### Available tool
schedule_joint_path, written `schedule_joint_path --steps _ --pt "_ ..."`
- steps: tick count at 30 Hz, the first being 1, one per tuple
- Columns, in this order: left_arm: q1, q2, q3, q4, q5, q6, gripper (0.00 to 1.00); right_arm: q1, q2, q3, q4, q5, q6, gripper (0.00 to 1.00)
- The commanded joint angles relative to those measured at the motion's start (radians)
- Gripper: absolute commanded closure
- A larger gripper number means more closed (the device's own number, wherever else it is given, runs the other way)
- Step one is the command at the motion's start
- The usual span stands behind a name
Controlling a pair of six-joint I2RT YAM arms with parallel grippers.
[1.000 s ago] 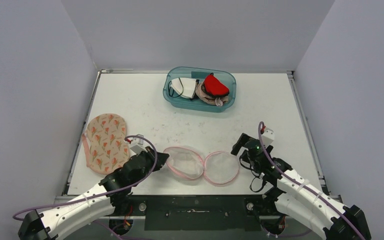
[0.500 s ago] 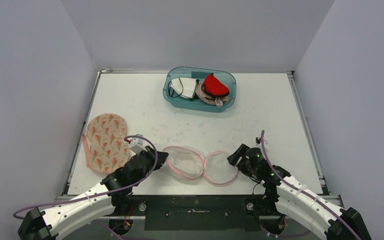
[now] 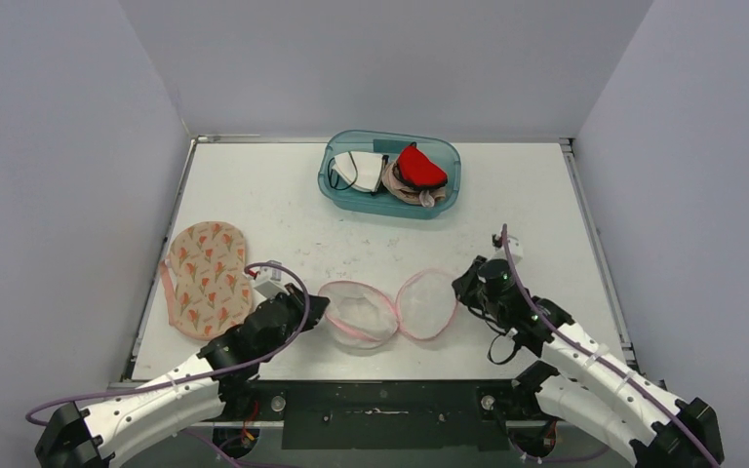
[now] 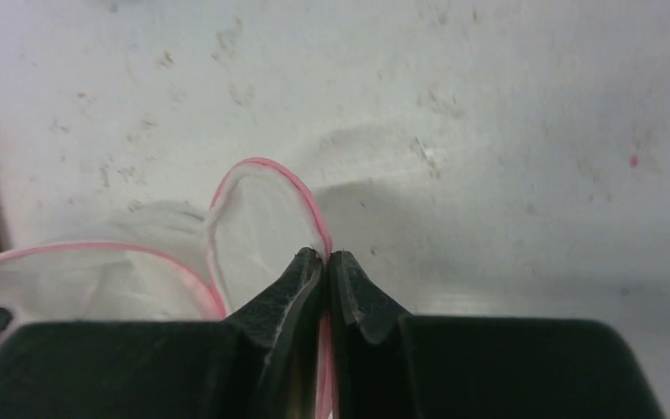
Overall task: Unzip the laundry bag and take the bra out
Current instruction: Close the laundry bag at the center of the board.
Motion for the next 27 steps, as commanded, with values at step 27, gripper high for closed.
schedule_joint_path --steps 27 --pt "-0.009 0.261 0.31 0.023 0.126 0.068 1.0 0.208 0.22 0.741 -0.236 0.435 -0.509 0.95"
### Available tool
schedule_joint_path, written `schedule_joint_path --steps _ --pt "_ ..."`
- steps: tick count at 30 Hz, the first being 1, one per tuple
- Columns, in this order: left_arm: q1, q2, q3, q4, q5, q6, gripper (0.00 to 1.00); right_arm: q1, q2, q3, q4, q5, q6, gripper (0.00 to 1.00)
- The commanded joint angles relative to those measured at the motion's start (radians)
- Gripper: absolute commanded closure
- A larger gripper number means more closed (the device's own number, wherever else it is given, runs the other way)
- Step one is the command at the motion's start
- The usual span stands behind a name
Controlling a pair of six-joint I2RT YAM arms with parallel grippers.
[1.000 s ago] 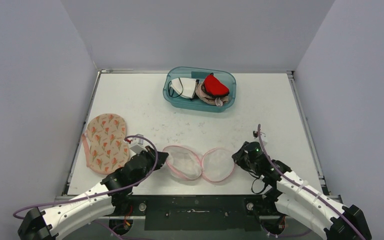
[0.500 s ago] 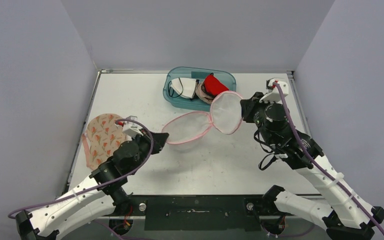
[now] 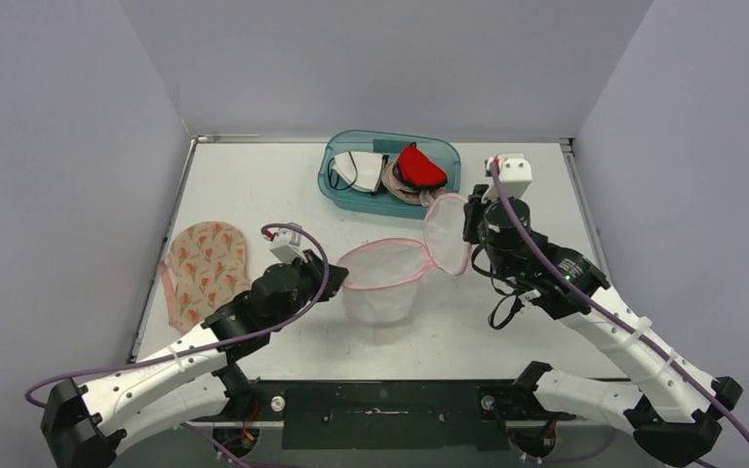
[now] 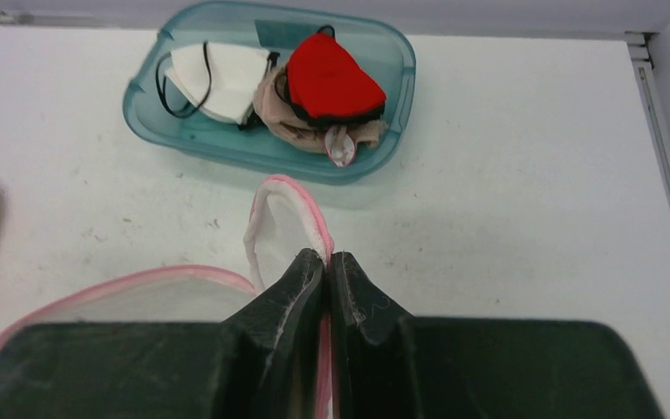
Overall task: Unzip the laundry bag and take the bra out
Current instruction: Close the laundry bag at the center of the board.
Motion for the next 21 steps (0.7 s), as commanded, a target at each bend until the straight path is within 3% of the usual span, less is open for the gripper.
schedule_joint_path --steps 1,7,12,14,21 --pt "-0.008 0.038 -0.12 0.137 0.06 -0.091 1.0 0.054 -0.007 -0.116 0.002 0.091 0.017 0.95" --pt "-0.011 0.019 -0.167 0.115 0.023 -0.071 1.0 0.088 -0.032 -0.209 0.045 0.101 -0.041 0.95" --pt "-0.011 0.035 -0.134 0.044 0.031 -0.021 0.92 0.088 -0.027 -0.233 0.062 0.045 -0.078 0.95" --pt "-0.011 0.039 -0.11 -0.006 0.02 -0.01 0.83 0.088 -0.03 -0.238 0.066 0.017 -0.089 0.95" --pt "-0.01 0.035 0.001 -0.16 -0.02 0.116 0.34 0.089 -0.027 -0.197 0.047 -0.045 -0.125 0.95"
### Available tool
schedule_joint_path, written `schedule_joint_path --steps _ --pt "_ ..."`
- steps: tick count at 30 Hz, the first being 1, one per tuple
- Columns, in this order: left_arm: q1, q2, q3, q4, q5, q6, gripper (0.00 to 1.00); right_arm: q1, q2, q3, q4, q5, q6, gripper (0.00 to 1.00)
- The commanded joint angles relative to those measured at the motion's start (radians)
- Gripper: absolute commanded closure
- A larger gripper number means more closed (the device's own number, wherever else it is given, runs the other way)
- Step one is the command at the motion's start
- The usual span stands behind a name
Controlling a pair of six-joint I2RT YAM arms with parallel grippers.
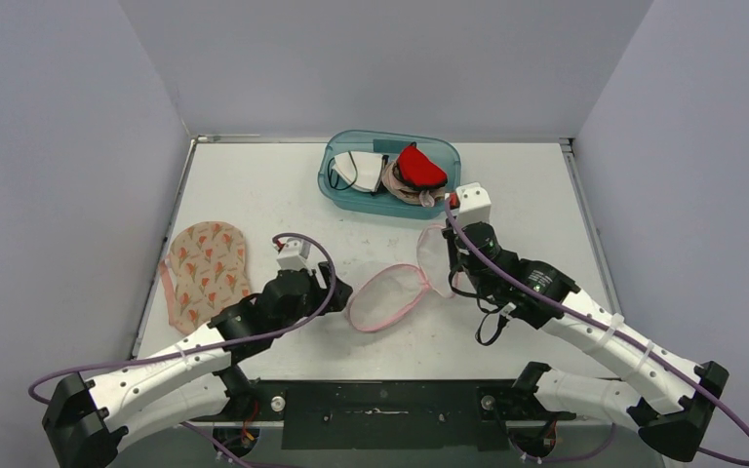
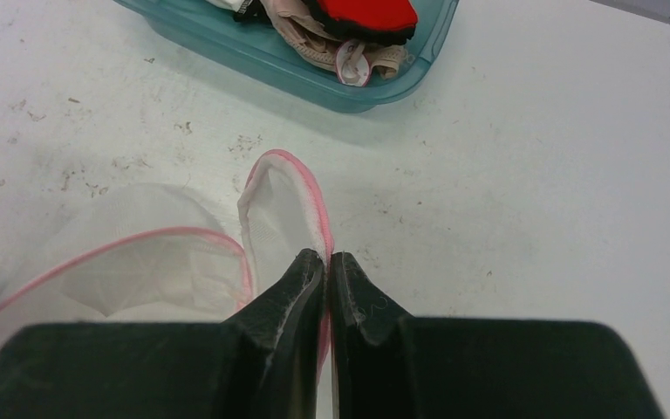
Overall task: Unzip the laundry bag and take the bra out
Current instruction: Close the laundry bag at the center of the board.
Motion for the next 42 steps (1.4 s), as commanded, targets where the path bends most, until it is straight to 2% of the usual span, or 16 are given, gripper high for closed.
schedule_joint_path --steps 1,4,7,10,12,16,23,27,32,36,38,39,42 --pt "-0.003 0.008 0.131 -0.11 -0.039 0.13 0.3 0.004 -0.016 0.04 0.02 -0.058 -0.046 0.95" --pt "-0.002 0.059 0.219 -0.173 -0.023 0.242 0.23 0.007 -0.006 0.062 0.004 -0.084 -0.055 0.95" --pt "-0.005 0.132 0.308 -0.232 0.022 0.325 0.22 0.009 0.002 0.071 0.001 -0.088 -0.056 0.95" --pt "-0.016 0.194 0.378 -0.292 0.077 0.344 0.23 0.011 0.012 0.076 -0.001 -0.082 -0.041 0.95" --pt "-0.064 0.217 0.394 -0.307 0.079 0.339 0.23 0.012 0.021 0.075 0.004 -0.073 -0.028 0.95" --pt "-0.145 0.254 0.389 -0.356 -0.005 0.284 0.24 0.013 0.039 0.072 0.01 -0.06 -0.009 0.95" --pt "-0.199 0.261 0.274 -0.317 -0.067 0.144 0.34 0.013 0.044 0.066 0.018 -0.045 0.007 0.95" --pt "-0.206 0.285 0.258 -0.271 -0.075 0.119 0.42 0.014 0.045 0.061 0.022 -0.045 0.016 0.95" --pt "-0.207 0.357 0.278 -0.282 -0.103 0.103 0.59 0.013 0.04 0.062 0.017 -0.045 0.026 0.95" --pt "-0.207 0.37 0.275 -0.279 -0.121 0.08 0.81 0.015 0.033 0.071 0.009 -0.046 0.029 0.95" --pt "-0.208 0.357 0.278 -0.279 -0.133 0.074 0.97 0.015 0.029 0.08 0.002 -0.046 0.027 0.95" --pt "-0.208 0.346 0.283 -0.28 -0.139 0.075 1.0 0.015 0.028 0.088 -0.003 -0.045 0.023 0.95" --pt "-0.206 0.298 0.32 -0.285 -0.126 0.084 1.0 0.015 0.032 0.14 -0.034 -0.02 -0.011 0.95"
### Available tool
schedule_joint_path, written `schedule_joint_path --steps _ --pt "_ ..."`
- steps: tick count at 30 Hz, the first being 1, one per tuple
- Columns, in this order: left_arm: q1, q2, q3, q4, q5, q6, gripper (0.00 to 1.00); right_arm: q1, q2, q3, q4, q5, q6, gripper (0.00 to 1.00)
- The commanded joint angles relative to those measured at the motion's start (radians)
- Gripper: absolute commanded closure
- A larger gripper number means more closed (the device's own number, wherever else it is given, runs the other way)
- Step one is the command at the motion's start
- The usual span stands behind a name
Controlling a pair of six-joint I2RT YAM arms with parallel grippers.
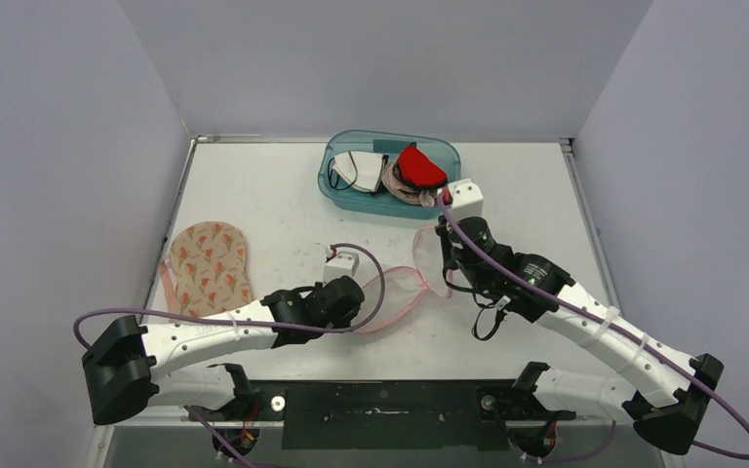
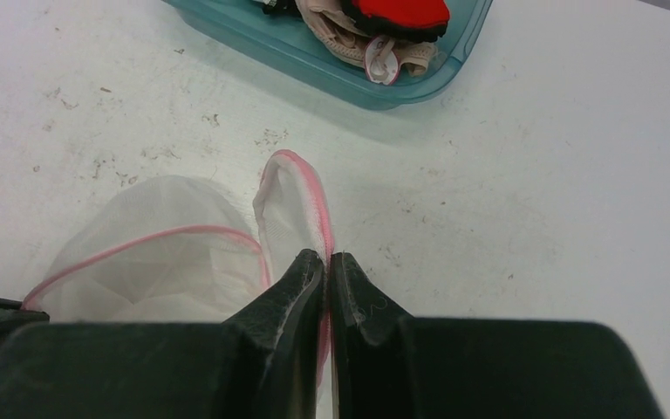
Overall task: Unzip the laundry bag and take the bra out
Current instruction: Close the laundry bag at the center of the board.
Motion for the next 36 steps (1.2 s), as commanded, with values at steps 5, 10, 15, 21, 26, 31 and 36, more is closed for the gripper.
schedule_joint_path --steps 5,10,15,21,26,31,36 --pt "0.051 -0.151 0.183 0.059 0.118 0.028 1.0 0.04 0.015 0.235 -0.084 0.216 -0.093 0.95" --pt "0.184 -0.134 0.237 0.132 0.374 -0.008 1.0 0.083 0.055 0.288 -0.121 0.392 -0.106 0.95" --pt "0.25 -0.075 0.17 0.223 0.469 -0.047 1.0 0.097 0.08 0.218 -0.083 0.474 -0.066 0.95" --pt "0.303 -0.035 0.027 0.411 0.534 -0.088 1.0 0.101 0.102 0.123 -0.025 0.456 -0.038 0.95" --pt "0.319 -0.009 -0.017 0.471 0.543 -0.088 1.0 0.114 0.127 0.098 0.001 0.413 -0.016 0.95" --pt "0.331 -0.007 -0.034 0.475 0.544 -0.076 1.0 0.148 0.155 0.095 0.039 0.337 0.009 0.95" --pt "0.352 -0.014 -0.072 0.529 0.551 -0.073 1.0 0.155 0.167 0.081 0.111 0.209 0.032 0.94"
